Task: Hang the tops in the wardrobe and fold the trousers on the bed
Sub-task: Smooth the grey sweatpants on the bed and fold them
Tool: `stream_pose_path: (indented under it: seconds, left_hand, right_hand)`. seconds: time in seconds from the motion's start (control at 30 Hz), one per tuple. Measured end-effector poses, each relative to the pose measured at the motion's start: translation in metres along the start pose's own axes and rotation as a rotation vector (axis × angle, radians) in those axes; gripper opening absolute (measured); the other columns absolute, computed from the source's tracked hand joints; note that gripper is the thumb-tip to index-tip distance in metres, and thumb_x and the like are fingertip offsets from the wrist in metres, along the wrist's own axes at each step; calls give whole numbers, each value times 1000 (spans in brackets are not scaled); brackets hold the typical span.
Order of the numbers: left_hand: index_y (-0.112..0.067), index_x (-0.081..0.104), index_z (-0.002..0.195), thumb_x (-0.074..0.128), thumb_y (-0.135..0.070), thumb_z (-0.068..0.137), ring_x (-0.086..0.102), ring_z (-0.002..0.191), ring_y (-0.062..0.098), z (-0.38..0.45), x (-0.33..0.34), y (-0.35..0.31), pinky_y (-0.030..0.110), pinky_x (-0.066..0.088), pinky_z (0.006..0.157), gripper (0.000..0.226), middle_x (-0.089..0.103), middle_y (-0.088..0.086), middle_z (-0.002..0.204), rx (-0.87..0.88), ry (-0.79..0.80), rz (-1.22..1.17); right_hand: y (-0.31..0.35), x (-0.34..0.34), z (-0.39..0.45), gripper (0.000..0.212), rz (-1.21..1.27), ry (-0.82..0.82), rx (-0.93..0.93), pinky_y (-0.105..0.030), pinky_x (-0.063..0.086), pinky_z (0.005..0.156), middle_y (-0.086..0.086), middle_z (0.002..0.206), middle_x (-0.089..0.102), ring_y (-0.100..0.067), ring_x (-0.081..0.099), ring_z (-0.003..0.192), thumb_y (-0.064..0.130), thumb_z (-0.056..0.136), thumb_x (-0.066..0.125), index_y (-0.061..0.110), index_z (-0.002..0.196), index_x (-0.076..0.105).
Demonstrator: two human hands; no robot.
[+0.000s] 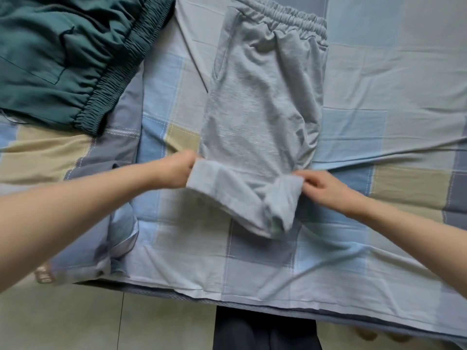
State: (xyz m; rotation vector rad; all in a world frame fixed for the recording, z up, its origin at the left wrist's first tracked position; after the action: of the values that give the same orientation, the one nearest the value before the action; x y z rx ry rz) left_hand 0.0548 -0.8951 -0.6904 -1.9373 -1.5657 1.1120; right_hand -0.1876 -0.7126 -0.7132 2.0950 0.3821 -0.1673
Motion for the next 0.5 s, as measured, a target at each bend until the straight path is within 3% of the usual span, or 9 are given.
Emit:
stream_pose_path:
  seconds: [0.07, 0.1, 0.13, 0.2, 0.33, 0.43, 0.5]
  left_hand:
    - [-18, 66, 84, 62, -4, 90, 66, 70, 4, 10, -28, -1, 13, 52, 61, 16, 71, -9, 79, -154, -189, -495]
    - [-16, 65, 87, 57, -20, 97, 66, 61, 6, 13, -36, 2, 19, 54, 57, 14, 70, -2, 75, -277, -297, -689]
    - [-13, 64, 88, 50, -37, 100, 65, 56, 10, 17, -41, 7, 22, 55, 55, 31, 68, 3, 72, -389, -394, -792]
    - [-6, 64, 90, 46, -53, 97, 61, 58, 13, 24, -37, 15, 21, 52, 58, 51, 65, 9, 76, -454, -459, -738]
    - [5, 65, 94, 68, -41, 89, 48, 76, 13, 23, -1, 24, 30, 36, 72, 46, 56, 5, 81, -383, -448, -399]
    - [6, 65, 87, 67, -27, 90, 46, 76, 13, 12, 11, 27, 31, 34, 71, 33, 56, 6, 78, -365, -550, -579]
    - [-5, 68, 78, 68, -22, 90, 50, 74, 8, -1, 17, 30, 28, 35, 71, 21, 60, -1, 74, -375, -588, -695]
  right_hand:
    - [-6, -15, 5, 20, 619, -300, 317, -18, 55, 64, 8, 76, 72, -9, 66, 77, 11, 98, 49, 11, 90, 67]
    - [-11, -16, 5, 22, 790, -397, 427, -19, 54, 55, 5, 68, 71, -10, 66, 67, 18, 99, 50, 9, 87, 66]
    - [-13, -17, 6, 24, 874, -446, 495, -19, 52, 49, 4, 65, 71, -9, 67, 60, 23, 98, 52, 7, 86, 65]
    - [-10, -11, 9, 25, 921, -467, 530, -19, 51, 48, 5, 69, 73, -7, 69, 59, 27, 97, 53, 7, 87, 65]
    - [-10, -5, 5, 20, 885, -435, 461, -21, 55, 61, 2, 85, 75, -11, 71, 77, 25, 97, 54, 9, 93, 66]
    - [-11, -10, -3, 12, 674, -402, 377, -24, 54, 78, -2, 94, 72, -12, 66, 85, 14, 94, 56, 11, 103, 65]
    - [-9, -12, -9, 12, 597, -355, 353, -17, 53, 68, 4, 85, 72, -4, 66, 76, 10, 94, 57, 15, 100, 65]
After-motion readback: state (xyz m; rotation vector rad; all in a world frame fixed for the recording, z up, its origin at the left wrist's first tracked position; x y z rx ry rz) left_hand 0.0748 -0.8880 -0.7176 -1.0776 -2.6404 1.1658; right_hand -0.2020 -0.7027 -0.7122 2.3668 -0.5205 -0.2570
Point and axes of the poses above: each hand's wrist, its own z-axis towards the middle knuckle, its own x-axis out of the palm, y = z × x, the point moved 4 cm from there along z, towards the middle knuckle
